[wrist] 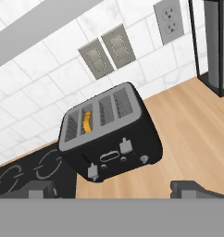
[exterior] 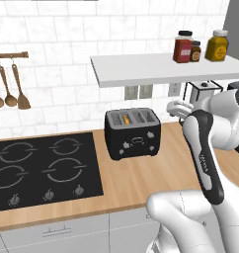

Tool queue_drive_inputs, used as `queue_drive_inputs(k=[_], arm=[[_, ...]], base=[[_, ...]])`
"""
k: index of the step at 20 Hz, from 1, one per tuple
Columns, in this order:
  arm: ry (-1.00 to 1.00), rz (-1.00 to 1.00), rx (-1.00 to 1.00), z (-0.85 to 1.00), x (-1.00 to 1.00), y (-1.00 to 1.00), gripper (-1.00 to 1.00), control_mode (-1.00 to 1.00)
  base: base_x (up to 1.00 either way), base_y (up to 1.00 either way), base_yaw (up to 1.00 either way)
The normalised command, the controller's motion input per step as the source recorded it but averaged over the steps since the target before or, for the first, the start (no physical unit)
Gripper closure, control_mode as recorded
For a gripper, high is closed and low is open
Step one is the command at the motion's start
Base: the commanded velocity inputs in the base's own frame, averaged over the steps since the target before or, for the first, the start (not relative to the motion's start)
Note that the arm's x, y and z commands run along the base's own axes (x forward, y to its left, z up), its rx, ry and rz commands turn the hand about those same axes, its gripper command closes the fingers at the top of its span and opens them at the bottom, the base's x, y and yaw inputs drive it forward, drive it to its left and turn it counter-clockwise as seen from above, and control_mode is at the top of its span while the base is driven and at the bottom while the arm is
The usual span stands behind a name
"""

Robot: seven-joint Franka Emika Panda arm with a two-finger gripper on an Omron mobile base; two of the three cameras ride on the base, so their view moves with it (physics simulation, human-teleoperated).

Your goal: Start the toaster. Once the lever pops up, take the bread to the plate on the dining counter.

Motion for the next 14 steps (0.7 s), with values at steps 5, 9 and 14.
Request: queue_drive_inputs(k=[5,9,14], arm=[[0.00,0.00,0.00,0.00,0.00,0.00,-1.00,-1.00],[0.00,0.00,0.00,0.00,0.00,0.00,-1.00,-1.00],[0.00,0.00,0.00,0.00,0.00,0.00,-1.00,-1.00]], base=[[0.00,0.00,0.00],[0.00,0.00,0.00],[0.00,0.00,0.00]])
